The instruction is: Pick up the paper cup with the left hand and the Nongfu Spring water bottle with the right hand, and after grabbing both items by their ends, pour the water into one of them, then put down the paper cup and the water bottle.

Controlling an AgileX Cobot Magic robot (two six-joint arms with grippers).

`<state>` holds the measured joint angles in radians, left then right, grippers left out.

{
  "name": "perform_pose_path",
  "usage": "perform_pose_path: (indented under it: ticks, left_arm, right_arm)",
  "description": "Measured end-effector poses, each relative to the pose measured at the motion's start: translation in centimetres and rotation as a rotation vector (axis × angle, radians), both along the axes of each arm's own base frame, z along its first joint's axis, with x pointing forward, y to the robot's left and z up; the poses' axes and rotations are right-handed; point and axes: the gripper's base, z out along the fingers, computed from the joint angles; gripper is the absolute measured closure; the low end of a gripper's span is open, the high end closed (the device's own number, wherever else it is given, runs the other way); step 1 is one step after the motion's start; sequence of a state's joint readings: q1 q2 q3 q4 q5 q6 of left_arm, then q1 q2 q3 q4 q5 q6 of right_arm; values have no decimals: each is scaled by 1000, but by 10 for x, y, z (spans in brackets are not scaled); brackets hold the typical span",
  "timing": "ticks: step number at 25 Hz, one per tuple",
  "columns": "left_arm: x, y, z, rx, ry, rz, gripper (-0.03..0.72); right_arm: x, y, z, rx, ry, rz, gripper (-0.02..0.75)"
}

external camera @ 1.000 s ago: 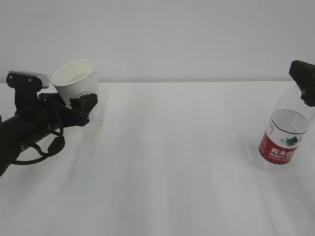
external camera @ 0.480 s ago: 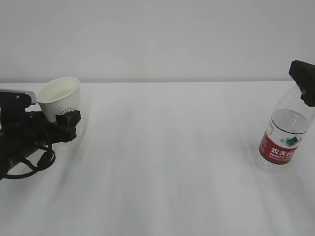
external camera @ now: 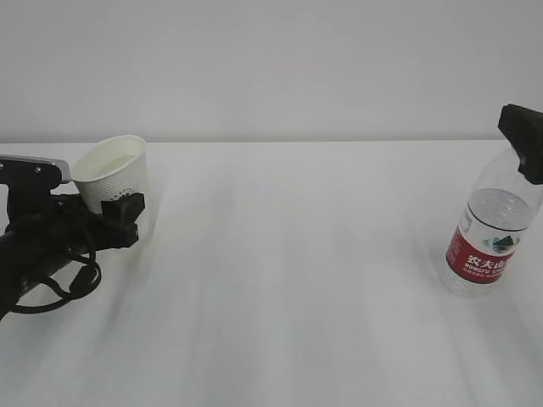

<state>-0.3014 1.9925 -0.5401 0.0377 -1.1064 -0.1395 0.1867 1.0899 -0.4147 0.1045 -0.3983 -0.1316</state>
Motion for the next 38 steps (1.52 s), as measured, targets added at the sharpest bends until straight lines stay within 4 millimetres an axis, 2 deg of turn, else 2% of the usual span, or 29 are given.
perform_pose_path:
  ticks: [5,10,18,28,34,38]
  left_arm:
    - [0,0,-1,0,3,3,244]
    - [-2,1,-19,16,57,6,245]
    - [2,-1,-20,12,45,6,244]
    - [8,-2,-19,9,33,6,180]
    - [8,-2,-19,9,33,6,102]
    - [8,-2,-19,9,33,6,92]
  right_arm:
    - [0,0,0,-1,-6,0,145]
    - [0,0,1,-5,-8,1,145]
    - [0,0,1,-9,-8,1,145]
    - [0,0,1,-9,-8,1,145]
    - [0,0,1,-11,-9,2,145]
    - [0,0,1,-11,-9,2,145]
